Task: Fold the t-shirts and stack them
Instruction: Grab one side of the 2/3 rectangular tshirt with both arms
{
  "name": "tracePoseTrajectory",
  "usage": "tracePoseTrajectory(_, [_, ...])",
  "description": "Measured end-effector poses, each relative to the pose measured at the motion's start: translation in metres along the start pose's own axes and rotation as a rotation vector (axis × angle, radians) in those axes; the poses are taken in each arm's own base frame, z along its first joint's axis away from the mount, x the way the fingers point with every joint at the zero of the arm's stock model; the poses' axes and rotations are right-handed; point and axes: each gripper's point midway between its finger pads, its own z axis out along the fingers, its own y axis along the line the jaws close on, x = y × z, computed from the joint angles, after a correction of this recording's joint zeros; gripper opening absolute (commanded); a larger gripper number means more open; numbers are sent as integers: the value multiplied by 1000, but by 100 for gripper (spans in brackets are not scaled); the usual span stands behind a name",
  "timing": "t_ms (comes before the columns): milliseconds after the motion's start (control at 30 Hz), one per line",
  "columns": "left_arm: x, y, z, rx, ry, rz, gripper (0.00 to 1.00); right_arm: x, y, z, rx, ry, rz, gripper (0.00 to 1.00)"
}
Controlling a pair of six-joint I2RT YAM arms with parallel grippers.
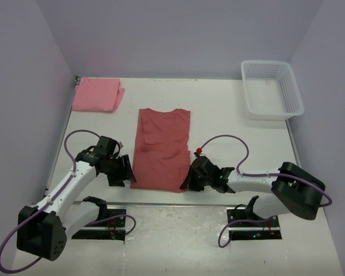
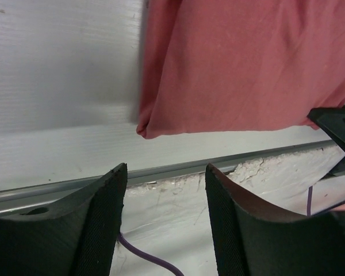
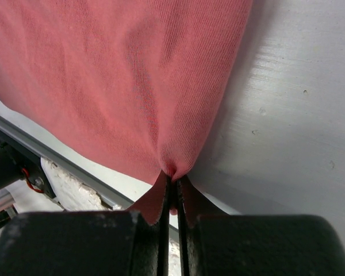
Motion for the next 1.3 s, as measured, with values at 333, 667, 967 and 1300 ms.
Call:
tracePoseTrajectory(333, [5, 2, 19, 4, 64, -14, 56, 2, -6, -6, 11, -4, -1, 0])
tracePoseTrajectory(667, [1, 6, 36, -10, 81, -23, 55, 2, -8, -8, 15, -9, -1, 0])
tracePoseTrajectory(967, [0, 5, 43, -5, 90, -43, 48, 2, -9, -8, 15, -9, -1, 0])
tracePoseTrajectory(1300, [15, 1, 51, 40, 150, -88, 43, 2, -9, -8, 16, -9, -1, 0])
